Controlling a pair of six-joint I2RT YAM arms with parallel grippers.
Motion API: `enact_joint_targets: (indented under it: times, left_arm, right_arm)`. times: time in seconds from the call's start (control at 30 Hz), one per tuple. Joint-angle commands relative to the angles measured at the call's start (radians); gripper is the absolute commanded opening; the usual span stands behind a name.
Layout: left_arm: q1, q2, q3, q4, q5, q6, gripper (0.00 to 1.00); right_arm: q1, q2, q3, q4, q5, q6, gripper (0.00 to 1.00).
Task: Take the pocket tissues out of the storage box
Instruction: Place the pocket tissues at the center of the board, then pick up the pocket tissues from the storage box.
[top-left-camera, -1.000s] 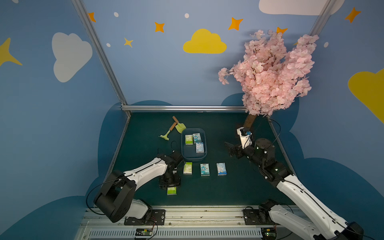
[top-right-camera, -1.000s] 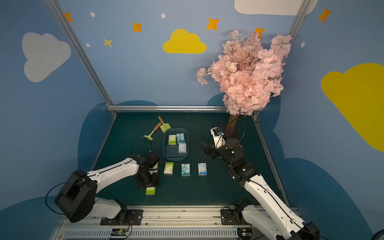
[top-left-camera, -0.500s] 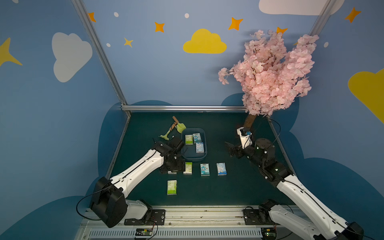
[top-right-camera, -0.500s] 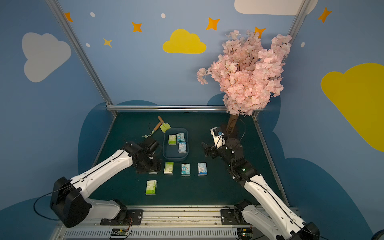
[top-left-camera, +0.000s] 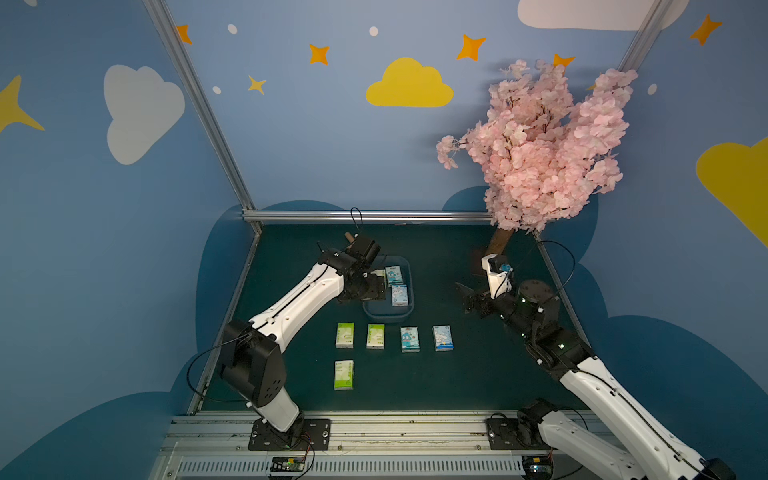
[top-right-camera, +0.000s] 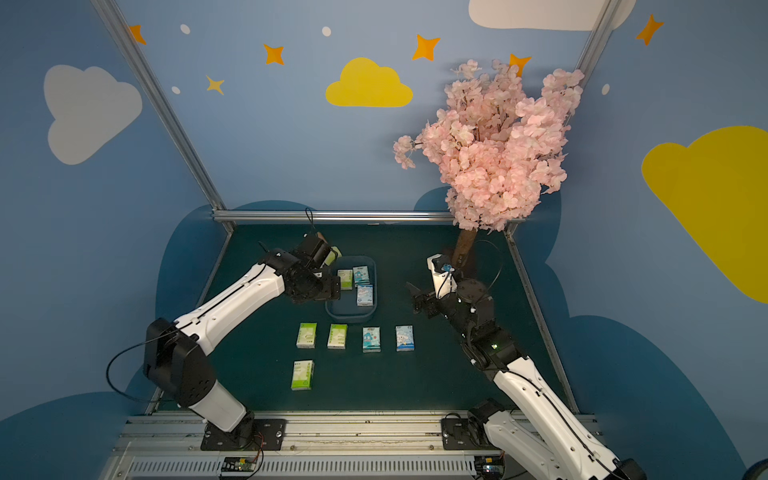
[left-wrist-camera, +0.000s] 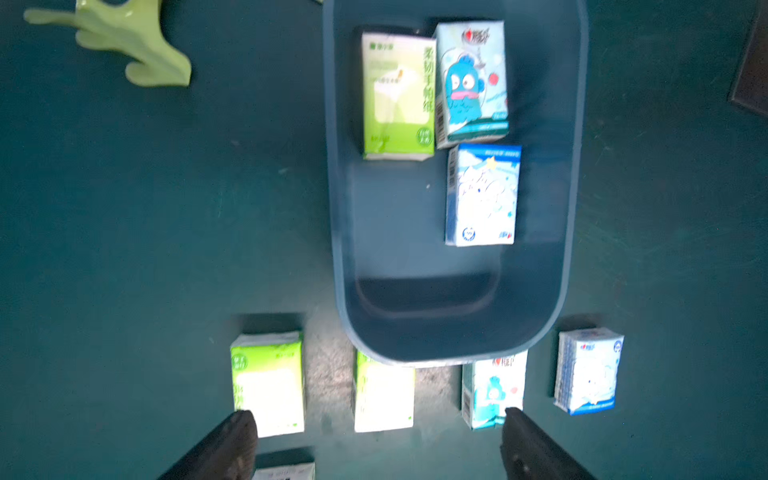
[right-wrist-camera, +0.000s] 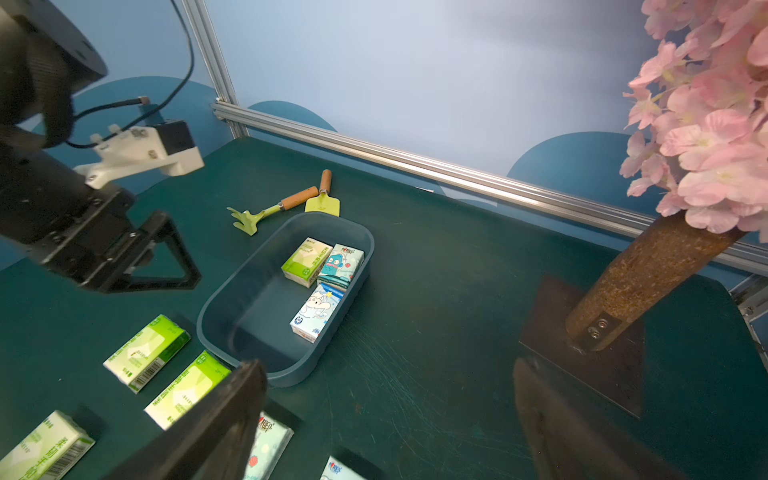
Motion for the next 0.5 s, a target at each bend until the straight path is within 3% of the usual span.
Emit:
enact_joint_targets:
  times: [0.0, 0.47]
  left_arm:
    - [0.008, 0.068, 0.071, 0.016, 0.008, 0.055, 0.92]
    - [0.017, 0.404, 0.353, -0.013, -0.03, 0.078, 0.74]
  right_arm:
    - [-0.002, -0.031, 0.009, -0.029, 0.024, 0.011, 0.98]
    - [-0.002, -0.15, -0.01, -0.097, 0.096, 0.02, 0.98]
